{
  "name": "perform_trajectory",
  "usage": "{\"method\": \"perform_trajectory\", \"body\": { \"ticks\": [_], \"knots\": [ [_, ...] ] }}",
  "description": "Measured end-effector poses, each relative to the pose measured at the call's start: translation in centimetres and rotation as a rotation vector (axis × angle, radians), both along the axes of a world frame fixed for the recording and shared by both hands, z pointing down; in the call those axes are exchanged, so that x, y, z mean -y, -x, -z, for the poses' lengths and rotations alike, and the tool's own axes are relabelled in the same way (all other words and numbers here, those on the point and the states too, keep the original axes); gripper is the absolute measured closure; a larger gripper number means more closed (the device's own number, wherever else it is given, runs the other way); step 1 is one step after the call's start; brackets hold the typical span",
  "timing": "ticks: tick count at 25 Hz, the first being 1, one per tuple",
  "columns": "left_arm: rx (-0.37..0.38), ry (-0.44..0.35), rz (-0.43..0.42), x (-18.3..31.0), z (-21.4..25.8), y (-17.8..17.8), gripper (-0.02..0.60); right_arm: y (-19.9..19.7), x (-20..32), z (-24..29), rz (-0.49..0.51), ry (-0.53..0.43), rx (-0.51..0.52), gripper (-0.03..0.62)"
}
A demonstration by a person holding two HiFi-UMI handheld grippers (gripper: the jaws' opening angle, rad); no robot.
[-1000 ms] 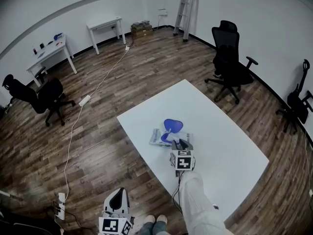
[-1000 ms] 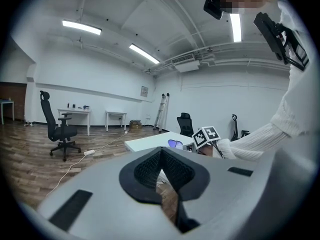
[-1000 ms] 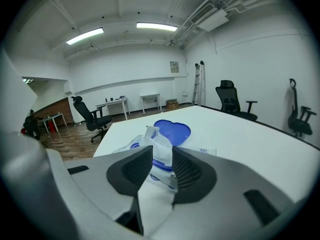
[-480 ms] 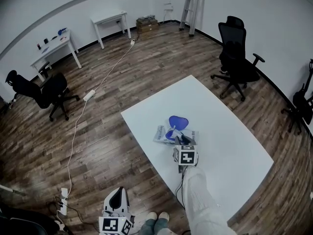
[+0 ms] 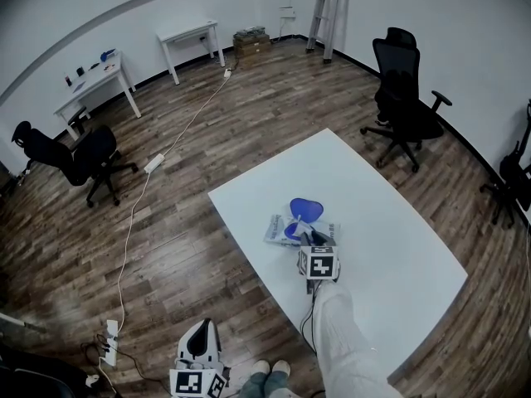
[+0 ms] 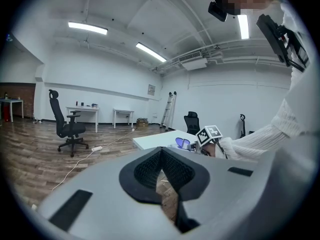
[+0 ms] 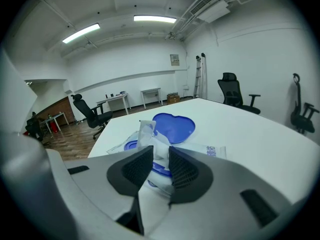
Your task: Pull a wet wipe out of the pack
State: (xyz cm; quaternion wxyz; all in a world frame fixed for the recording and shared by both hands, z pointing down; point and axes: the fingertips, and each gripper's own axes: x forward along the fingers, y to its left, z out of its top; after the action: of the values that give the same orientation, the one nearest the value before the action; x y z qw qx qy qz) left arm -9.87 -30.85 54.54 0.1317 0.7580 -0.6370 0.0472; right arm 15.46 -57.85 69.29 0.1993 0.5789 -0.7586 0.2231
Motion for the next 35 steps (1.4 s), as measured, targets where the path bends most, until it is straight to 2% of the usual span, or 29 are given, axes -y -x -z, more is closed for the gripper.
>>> {"method": "perform_trajectory", "body": {
  "ticks": [4, 7, 14, 18, 31, 35],
  "knots": [
    [0.0, 0.008, 0.008, -0.1, -0.4, 0.5, 0.581, 0.1, 0.3, -0.2, 0.005, 0.013, -0.013, 0.49],
    [-0.002, 0.016, 0.017, -0.1, -0.4, 0.7, 0.581, 0.1, 0.3, -0.3, 0.007, 0.015, -0.031, 0.539],
    [0.005, 0.002, 0.011, 0.1, -0.6, 0.9, 0.581, 0.0, 0.3, -0.9, 0.003, 0.013, -0.043, 0.543],
    [0.003, 0.013, 0.017, 0.1, -0.5, 0.8, 0.581, -0.2, 0.2, -0.8, 0.004, 0.01, -0.06, 0.576],
    [-0.006, 0.011, 0.019, -0.2, -0.6, 0.5, 0.581, -0.1, -0.2, -0.3, -0.015, -0.003, -0.054, 0.58],
    [-0.01, 0.008, 0.004, -0.3, -0.4, -0.3, 0.581, -0.3, -0.2, 0.8, -0.027, -0.033, -0.036, 0.58]
  ]
}}
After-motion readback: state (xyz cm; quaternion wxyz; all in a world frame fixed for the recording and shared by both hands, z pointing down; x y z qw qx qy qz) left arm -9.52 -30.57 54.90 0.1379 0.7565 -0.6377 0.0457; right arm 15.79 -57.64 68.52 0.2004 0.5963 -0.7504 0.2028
